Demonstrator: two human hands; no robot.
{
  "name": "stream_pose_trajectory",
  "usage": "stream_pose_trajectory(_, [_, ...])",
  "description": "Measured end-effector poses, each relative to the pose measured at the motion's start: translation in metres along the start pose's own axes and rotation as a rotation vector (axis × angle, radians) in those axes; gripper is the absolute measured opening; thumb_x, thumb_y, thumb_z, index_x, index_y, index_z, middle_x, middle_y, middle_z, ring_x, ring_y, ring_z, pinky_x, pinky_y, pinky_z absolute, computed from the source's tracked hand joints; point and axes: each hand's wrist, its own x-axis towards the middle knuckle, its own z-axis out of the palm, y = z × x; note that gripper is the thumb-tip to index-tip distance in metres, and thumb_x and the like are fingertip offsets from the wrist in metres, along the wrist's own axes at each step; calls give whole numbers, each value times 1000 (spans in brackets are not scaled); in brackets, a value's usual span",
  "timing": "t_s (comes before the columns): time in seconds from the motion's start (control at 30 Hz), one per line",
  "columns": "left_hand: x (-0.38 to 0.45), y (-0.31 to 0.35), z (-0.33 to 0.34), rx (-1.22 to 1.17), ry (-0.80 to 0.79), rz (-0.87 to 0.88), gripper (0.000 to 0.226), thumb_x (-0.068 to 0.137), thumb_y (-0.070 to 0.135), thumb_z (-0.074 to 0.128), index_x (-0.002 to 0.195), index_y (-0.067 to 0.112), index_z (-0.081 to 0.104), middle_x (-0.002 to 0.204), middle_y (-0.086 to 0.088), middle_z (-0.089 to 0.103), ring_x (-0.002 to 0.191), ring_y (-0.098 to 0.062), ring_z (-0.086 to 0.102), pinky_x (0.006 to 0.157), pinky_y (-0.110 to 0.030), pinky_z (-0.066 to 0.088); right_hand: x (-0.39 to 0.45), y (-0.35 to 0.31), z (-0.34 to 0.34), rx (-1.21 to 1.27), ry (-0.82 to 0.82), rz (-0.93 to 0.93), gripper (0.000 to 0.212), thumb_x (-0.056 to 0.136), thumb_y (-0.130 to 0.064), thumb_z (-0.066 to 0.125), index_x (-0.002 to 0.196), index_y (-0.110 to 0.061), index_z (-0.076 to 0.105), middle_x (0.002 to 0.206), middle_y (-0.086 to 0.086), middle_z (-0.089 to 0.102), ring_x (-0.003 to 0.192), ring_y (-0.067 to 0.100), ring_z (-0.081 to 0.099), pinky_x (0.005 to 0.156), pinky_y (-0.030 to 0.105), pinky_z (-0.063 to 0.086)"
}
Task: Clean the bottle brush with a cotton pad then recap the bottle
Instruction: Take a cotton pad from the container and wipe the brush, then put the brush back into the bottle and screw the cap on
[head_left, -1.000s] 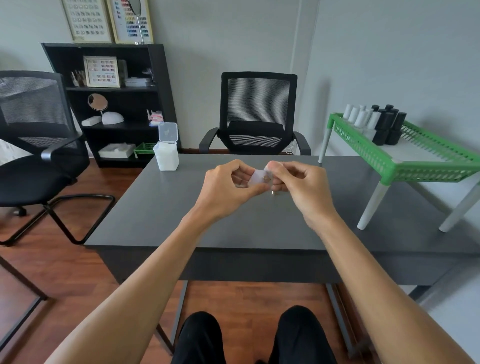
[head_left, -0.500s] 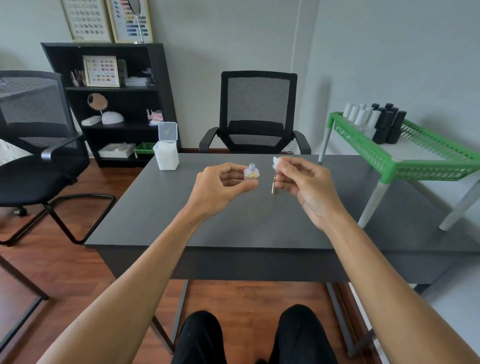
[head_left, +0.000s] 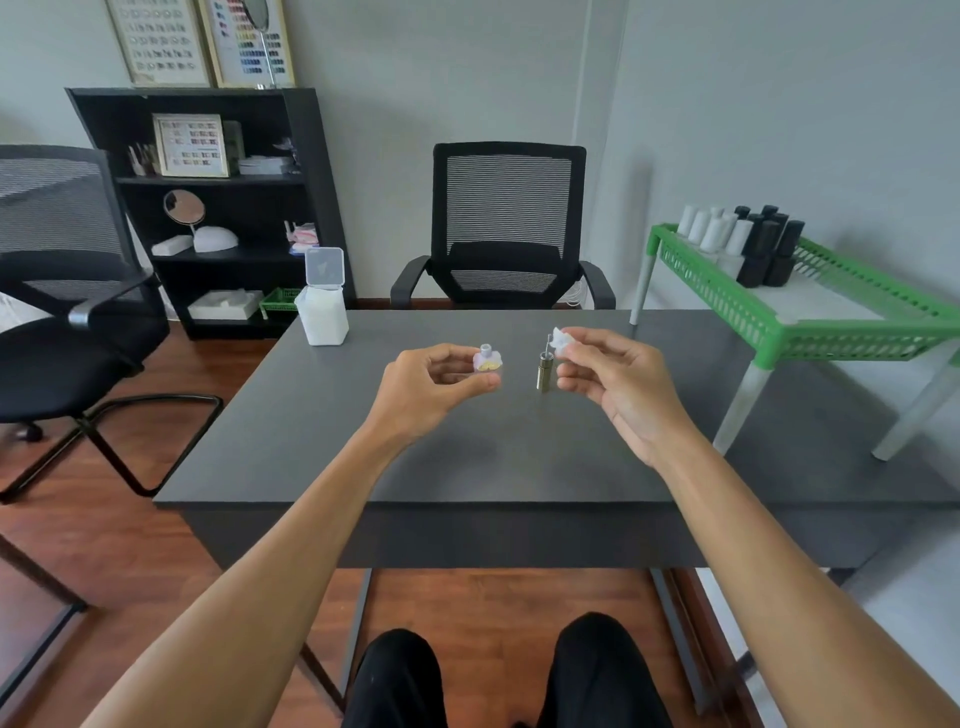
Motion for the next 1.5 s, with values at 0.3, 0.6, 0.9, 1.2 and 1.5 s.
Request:
stream_pose_trajectory(0.3, [19,-20,6,121,-15,-51,27,78,48,92,101,47,79,96,23,81,91,1,76,84,-16,57,16,15,-15,-160,152,-14,6,93,-30,84,99,-28,87,99,4,77,71,10,63,70,29,59])
stream_pose_trajectory(0.6, [36,-37,11,154,-15,-76,24,78,52,90,98,51,76,98,27,80,97,2,74,87,-17,53,56,22,-24,-295,245,-21,3,94,-30,82,94,-33,82,79,-14,79,60,1,60,55,20,53])
stream_pose_trajectory(0.9, [49,-43,11,208,-71,-77,33,78,56,89,107,46,78,94,33,77,92,13,71,74,-3,46,94,39,-27,-590,125,-20,9,96,-28,77,91,-26,85,91,-9,83,74,0,66,83,24,53])
stream_pose_trajectory(1.2, [52,-51,13,202,-60,-55,24,77,55,90,94,53,73,90,40,74,88,16,70,72,3,45,117,46,-17,-786,-124,7,8,95,-31,81,96,-27,88,91,-12,83,91,7,72,89,30,51])
stream_pose_trajectory(1.5, [53,-56,12,234,-24,-42,30,76,64,87,102,53,75,95,38,75,91,15,69,75,-9,47,122,49,-2,-879,-174,23,21,91,-38,85,103,-21,88,105,4,84,110,29,74,106,49,55])
